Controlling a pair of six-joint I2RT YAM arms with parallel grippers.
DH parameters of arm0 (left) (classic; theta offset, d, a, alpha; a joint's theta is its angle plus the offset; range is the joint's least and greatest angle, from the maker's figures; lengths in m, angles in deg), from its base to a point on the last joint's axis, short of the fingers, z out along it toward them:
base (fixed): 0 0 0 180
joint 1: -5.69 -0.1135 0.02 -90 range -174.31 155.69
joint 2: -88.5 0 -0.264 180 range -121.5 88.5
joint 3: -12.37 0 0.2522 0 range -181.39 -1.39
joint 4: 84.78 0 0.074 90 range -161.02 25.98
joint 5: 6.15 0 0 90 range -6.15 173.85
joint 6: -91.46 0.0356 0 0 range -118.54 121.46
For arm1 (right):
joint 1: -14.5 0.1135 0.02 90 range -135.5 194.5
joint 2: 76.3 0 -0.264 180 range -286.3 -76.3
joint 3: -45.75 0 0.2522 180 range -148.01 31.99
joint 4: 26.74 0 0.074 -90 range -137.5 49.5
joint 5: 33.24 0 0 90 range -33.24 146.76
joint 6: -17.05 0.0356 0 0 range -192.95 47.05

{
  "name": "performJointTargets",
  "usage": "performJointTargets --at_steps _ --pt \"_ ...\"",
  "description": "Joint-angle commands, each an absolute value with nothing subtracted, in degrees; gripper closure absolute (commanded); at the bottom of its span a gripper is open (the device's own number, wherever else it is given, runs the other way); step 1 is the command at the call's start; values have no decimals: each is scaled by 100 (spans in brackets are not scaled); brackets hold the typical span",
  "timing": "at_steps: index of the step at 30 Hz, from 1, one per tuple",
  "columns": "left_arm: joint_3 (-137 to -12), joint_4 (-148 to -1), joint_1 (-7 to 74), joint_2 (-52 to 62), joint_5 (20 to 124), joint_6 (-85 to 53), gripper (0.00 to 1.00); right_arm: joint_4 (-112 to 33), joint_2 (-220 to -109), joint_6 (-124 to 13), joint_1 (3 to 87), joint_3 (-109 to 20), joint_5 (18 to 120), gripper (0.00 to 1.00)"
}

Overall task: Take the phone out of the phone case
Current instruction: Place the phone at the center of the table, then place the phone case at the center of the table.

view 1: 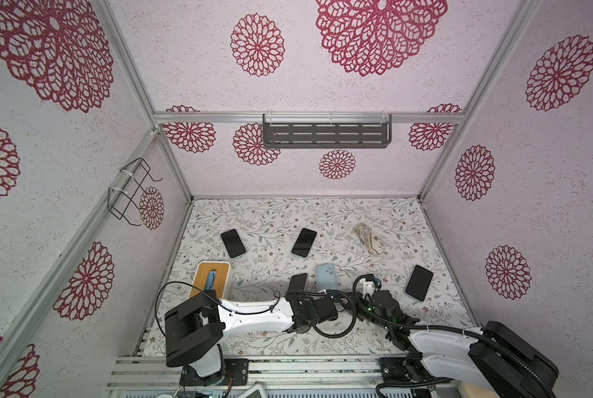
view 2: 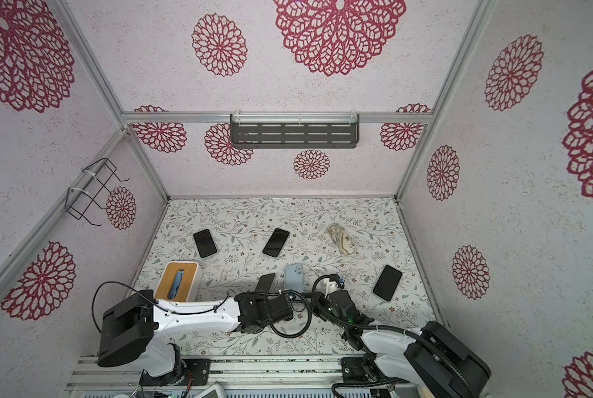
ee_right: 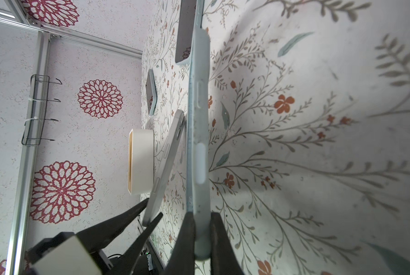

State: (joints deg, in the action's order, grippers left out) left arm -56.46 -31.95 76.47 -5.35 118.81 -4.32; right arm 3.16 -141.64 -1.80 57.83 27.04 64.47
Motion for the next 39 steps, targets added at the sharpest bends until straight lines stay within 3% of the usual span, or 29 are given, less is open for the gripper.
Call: performJointTargets --at_steps 1,4,10,15,19,27,33,39 --pt "-5841 -3190 7777 -627 11776 -491 70 705 -14196 -116 5809 2662 6467 100" --pt "-5882 -3252 7782 -758 11717 -533 65 705 -14217 -120 5810 2671 6460 100" --pt "-5904 -3292 7793 -736 11865 -775 42 774 -14274 -89 5809 2768 6356 100" --pt "-5800 -3220 7490 28 12103 -1282 16 1049 -14577 -58 5835 2794 6310 100" --pt "-5572 -3276 6949 1002 11909 -1741 3 1531 -15077 3 5905 2752 6283 100" --pt "-5199 -3274 5768 3112 11112 -2468 3 3206 -16870 425 6212 2462 6292 100" --pt "-5345 -2716 5500 3699 11268 -2742 3 4572 -18426 906 6672 1987 6231 100" --pt "-5421 -2576 5473 3877 11416 -2812 3 4478 -18940 1038 7167 1535 5891 100"
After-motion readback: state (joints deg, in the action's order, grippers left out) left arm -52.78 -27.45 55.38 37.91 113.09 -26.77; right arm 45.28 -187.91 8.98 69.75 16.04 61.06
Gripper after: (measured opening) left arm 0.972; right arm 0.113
